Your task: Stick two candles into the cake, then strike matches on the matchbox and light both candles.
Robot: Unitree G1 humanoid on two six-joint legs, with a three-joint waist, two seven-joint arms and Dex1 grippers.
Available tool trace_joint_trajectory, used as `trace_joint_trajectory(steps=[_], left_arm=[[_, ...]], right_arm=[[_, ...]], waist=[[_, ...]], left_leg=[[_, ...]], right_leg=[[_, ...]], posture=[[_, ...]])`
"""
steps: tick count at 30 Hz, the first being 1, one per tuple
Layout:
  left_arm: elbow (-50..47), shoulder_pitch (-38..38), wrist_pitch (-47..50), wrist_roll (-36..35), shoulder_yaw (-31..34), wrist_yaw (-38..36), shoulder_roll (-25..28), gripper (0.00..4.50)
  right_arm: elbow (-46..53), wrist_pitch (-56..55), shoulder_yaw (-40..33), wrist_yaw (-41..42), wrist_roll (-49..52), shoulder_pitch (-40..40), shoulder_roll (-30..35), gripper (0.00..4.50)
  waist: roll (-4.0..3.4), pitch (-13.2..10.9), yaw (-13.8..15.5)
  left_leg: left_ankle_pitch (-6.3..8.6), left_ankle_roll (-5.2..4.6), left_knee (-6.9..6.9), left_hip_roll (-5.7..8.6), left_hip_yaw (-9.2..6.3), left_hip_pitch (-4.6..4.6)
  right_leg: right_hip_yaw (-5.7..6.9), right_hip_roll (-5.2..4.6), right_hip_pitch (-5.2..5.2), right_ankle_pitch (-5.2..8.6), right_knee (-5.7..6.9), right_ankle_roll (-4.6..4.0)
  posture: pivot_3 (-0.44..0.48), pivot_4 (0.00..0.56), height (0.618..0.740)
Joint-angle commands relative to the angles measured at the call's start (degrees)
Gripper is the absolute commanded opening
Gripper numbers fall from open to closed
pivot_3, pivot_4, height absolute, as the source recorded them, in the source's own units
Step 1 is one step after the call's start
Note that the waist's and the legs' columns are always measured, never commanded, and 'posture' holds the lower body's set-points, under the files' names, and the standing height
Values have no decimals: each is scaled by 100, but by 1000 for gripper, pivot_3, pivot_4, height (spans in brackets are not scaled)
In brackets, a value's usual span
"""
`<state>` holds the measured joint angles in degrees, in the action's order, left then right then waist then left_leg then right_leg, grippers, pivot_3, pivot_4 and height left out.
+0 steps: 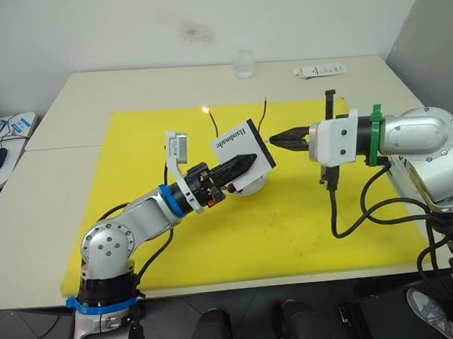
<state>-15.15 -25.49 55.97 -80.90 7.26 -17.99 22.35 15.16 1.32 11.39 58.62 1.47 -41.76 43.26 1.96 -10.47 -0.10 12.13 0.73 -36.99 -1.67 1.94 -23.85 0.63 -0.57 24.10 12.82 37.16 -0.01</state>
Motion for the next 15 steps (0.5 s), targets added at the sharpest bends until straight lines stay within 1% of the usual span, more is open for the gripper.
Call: trace_joint_trajectory(steps=[1,10,15], left_arm=[[-96,-76,-8,-151,105,17,3,0],[-260,26,-37,-238,86,226,-19,0],[-277,291,38,-231,117,266,175,0]], right_arm=[[46,-217,-7,-78,-132,-46,-50,25],[-76,-320,-79,-110,-279,-63,-83,25],[-180,-426,-233,-114,-271,-47,73,25]], waist=[[0,0,0],[0,0,2],[0,0,0]], left_leg=[[0,0,0,0,-1,0],[0,0,-2,1,-1,0],[0,0,0,-1,0,1]], right_leg=[[0,0,0,0,0,0],[1,-1,-1,0,2,0],[-1,-6,0,0,1,-1]], posture=[[0,150,740],[0,150,740],[0,150,740]])
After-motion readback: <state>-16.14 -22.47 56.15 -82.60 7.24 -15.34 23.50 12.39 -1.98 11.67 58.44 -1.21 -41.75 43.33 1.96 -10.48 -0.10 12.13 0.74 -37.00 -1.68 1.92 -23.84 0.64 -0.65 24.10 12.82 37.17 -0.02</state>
